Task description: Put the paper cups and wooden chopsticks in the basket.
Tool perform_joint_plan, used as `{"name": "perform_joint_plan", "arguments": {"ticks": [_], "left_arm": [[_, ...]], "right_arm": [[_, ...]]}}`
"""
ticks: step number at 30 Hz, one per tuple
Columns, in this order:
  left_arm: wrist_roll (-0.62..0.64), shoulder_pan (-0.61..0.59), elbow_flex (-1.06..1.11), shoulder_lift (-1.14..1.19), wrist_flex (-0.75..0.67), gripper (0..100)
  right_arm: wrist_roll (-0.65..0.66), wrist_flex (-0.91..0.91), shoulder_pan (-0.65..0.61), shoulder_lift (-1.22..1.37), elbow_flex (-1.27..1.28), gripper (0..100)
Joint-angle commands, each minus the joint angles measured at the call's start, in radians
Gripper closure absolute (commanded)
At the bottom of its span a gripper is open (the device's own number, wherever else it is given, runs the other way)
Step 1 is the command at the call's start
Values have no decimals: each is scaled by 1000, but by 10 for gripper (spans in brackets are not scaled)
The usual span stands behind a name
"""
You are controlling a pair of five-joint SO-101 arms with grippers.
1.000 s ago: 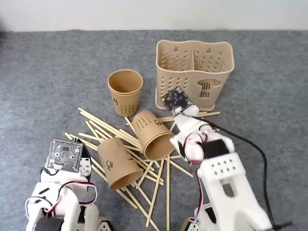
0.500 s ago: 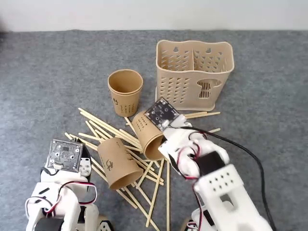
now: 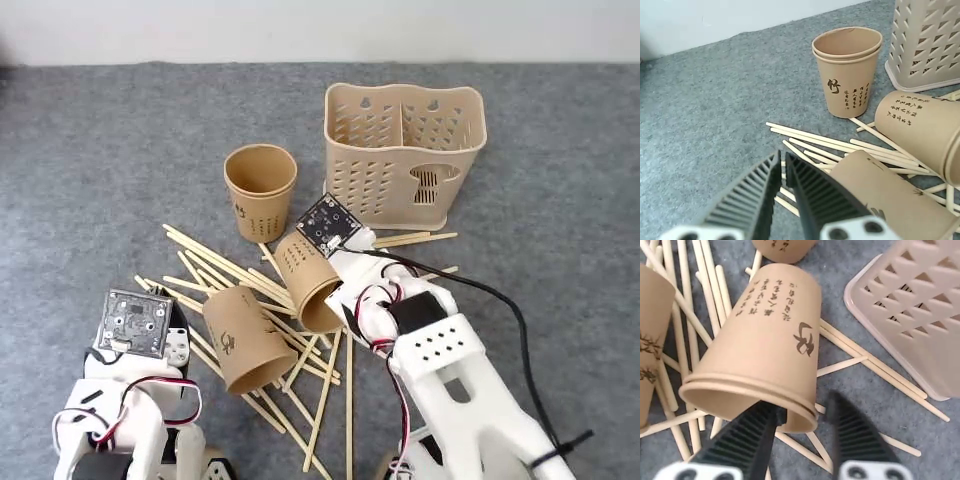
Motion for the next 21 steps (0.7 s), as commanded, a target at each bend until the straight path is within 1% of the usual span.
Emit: {"name": "perform_joint_plan", "arguments": {"ticks": [1,7,12,15,18,21], "left_arm": [[-11,0,-42,-17,-21,985],[-11,0,-27,-17,-23,985],[-11,0,-10,-17,-28,985],[-11,0,-10,-17,-28,985],[-11,0,-10,-17,-28,985],[-11,3,-10,-17,-28,985]], "right_arm": [[9,-5,10,-4,-80,989],[3,125,7,-8,-247,988],[2,288,7,2,-483,988],[2,355,5,4,-620,988],[6,387,-13,39,-747,988],[8,387,-13,165,-881,988]]}}
